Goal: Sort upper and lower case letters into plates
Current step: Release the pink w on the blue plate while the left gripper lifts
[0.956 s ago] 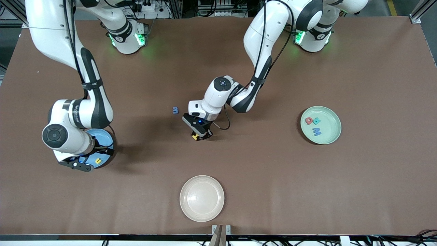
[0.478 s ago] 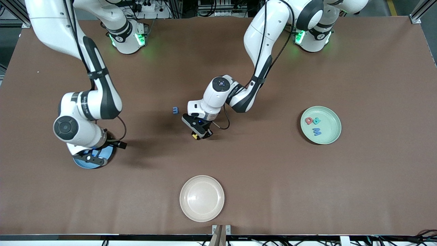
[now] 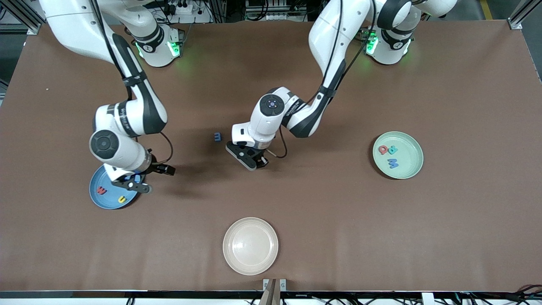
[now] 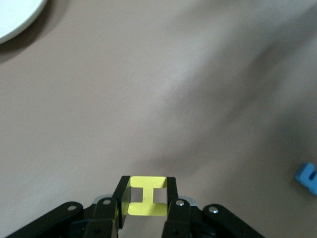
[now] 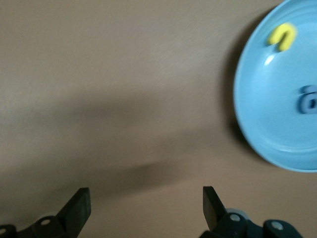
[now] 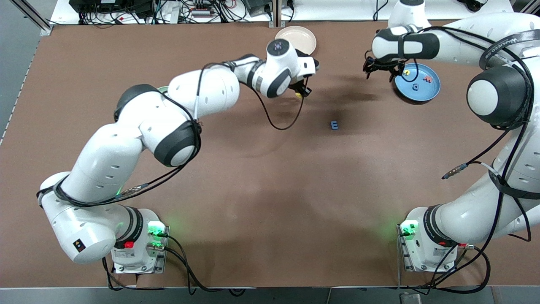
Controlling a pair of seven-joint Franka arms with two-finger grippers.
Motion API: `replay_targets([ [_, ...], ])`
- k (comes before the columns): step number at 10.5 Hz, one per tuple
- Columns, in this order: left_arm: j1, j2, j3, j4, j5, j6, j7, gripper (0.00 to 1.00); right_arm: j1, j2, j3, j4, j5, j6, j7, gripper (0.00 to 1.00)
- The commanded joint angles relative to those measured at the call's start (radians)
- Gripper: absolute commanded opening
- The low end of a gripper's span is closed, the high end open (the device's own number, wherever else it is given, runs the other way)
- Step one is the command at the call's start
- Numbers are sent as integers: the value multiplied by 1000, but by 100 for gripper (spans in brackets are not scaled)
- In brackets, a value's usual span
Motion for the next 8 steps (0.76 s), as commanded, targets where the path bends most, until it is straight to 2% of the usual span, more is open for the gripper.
replay_targets([
  [1,55,-116,4,-40,85,-188,-7,0,11,-33,89,-67,5,48,42,100],
  [3,131,-206,6,-74,90,-391,140,0,96,-13,114,-68,5,72,64,100],
  [4,180,-270,7,-145,90,-420,262,0,113,-11,134,-71,5,75,64,100],
  [6,256,-396,24,-323,92,-420,479,0,114,-11,209,-108,2,117,100,100],
  [8,280,-479,97,-484,92,-368,672,0,116,-20,240,-174,-17,158,102,100],
])
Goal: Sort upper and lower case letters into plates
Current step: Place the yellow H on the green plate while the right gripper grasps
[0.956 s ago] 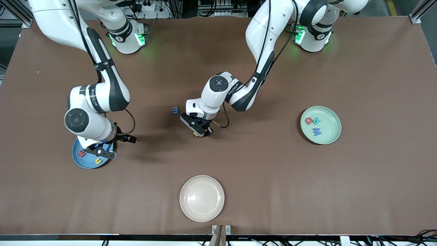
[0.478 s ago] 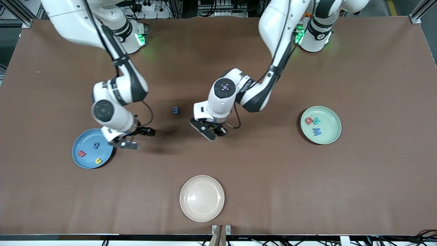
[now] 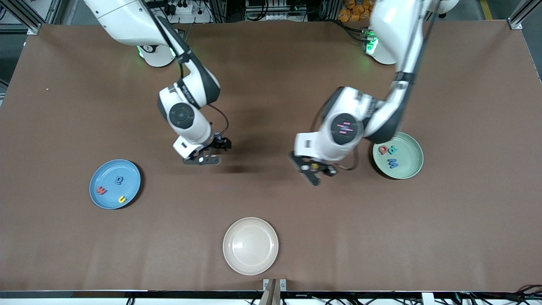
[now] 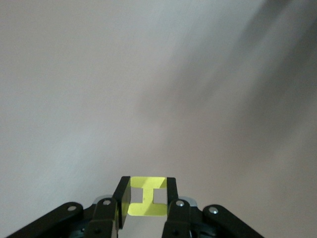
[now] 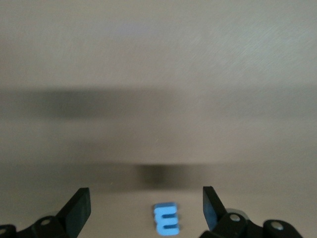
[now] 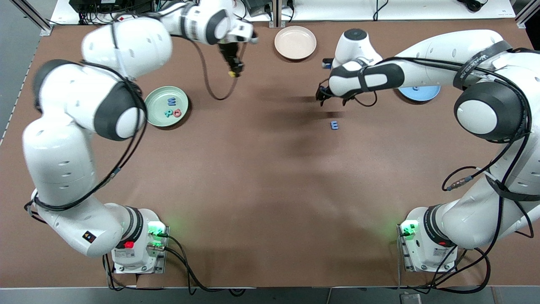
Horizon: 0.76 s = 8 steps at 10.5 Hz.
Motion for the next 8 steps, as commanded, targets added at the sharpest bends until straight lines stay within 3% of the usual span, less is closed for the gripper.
replay_targets([
  [1,10,-152,55,-270,14,98,168,0,-6,-20,29,-82,-63,37,15,100],
  [3,41,-203,67,-405,11,197,242,0,-7,-16,29,-105,-146,45,51,100],
  [5,55,-226,119,-502,-40,262,395,0,-13,-16,31,-174,-148,161,53,100],
  [8,70,-228,252,-529,-73,262,660,0,-13,-16,42,-183,-148,180,82,100],
])
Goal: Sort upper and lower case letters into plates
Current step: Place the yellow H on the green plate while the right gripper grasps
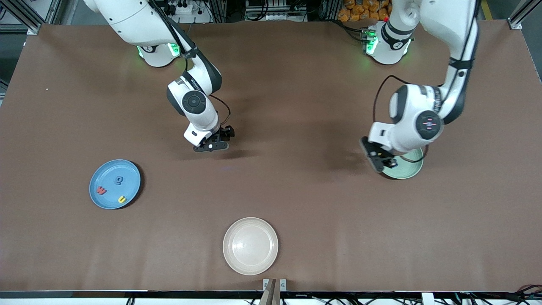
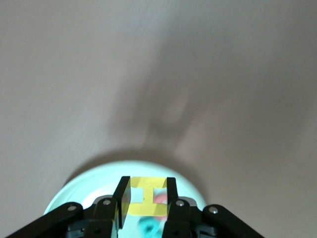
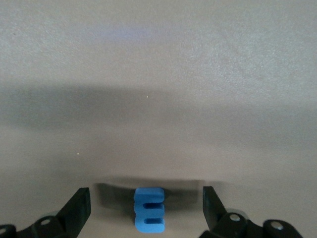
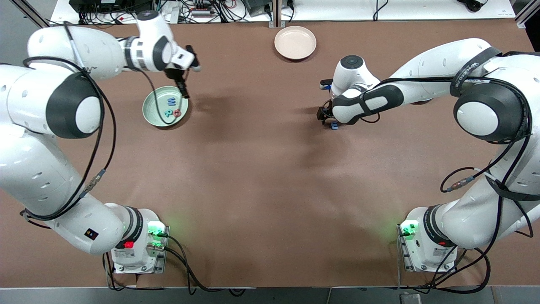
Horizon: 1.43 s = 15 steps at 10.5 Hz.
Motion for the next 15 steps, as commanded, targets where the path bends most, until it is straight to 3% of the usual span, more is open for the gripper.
replay_targets([
  [1,6,-38,90,-48,-23,11,165,0,-17,-21,36,-34,-23,20,47,100],
  [2,6,-37,132,-46,-23,11,228,0,-19,-24,36,-37,-23,20,47,100],
  [4,13,-23,151,-46,-34,11,252,0,-19,-22,36,-43,-25,24,47,100],
  [5,13,-12,151,-48,-69,11,250,96,-19,-22,36,-49,-25,26,48,100],
  [7,10,0,151,-45,-104,11,246,100,-19,-22,36,-51,-26,29,48,100],
  [8,6,0,151,-42,-107,11,236,100,-19,-22,36,-51,-26,29,48,91],
  [9,3,-1,151,-34,-126,11,220,100,-19,-22,36,-51,-26,30,48,44],
  [10,-4,-3,151,-26,-141,11,139,100,-20,-24,36,-51,-26,30,48,14],
  [11,-8,-6,148,-10,-141,9,6,100,-19,-24,36,-51,-26,30,56,0],
  [13,-25,-7,148,70,-141,3,-258,100,-19,-33,36,-62,-26,29,60,0],
  [15,-34,-29,147,127,-132,-6,-403,100,-20,-39,36,-62,-26,29,59,0],
])
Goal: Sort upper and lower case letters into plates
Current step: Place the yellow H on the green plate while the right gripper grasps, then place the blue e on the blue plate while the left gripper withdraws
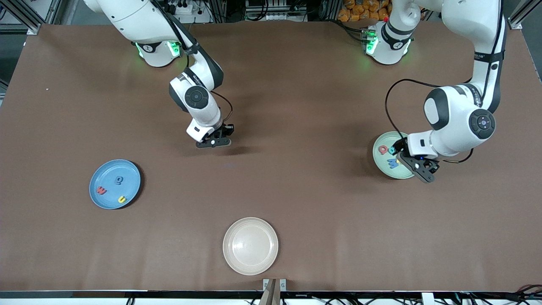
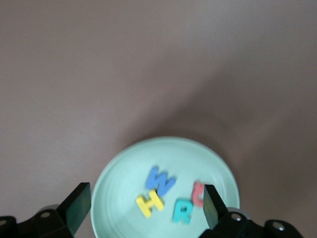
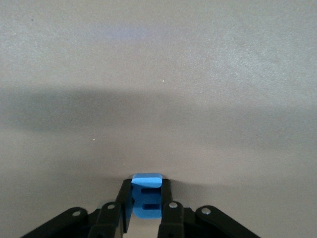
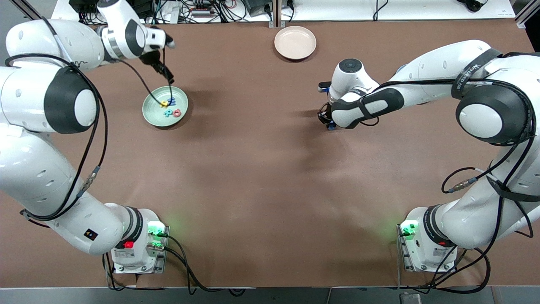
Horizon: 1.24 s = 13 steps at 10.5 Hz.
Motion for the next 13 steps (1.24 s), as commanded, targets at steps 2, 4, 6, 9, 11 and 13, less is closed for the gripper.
replay_targets([
  [2,-18,-32,11,132,4,-105,-245,100,-40,-54,11,-30,-24,0,16,0],
  [4,-27,-35,-4,300,131,-275,-417,100,-106,-80,0,-3,-30,-15,11,0],
  [6,-21,-54,-2,481,148,-487,-499,100,-197,-93,-68,61,-146,-85,1,0],
  [9,-27,-138,-12,580,199,-573,-624,100,-321,-80,-173,180,-204,-190,-190,0],
  [11,-26,-170,-41,597,214,-644,-936,100,-399,-57,-199,223,-202,-181,-318,0],
  [13,-26,-205,-45,611,280,-661,-1027,100,-447,-36,-202,261,-202,-179,-346,0],
])
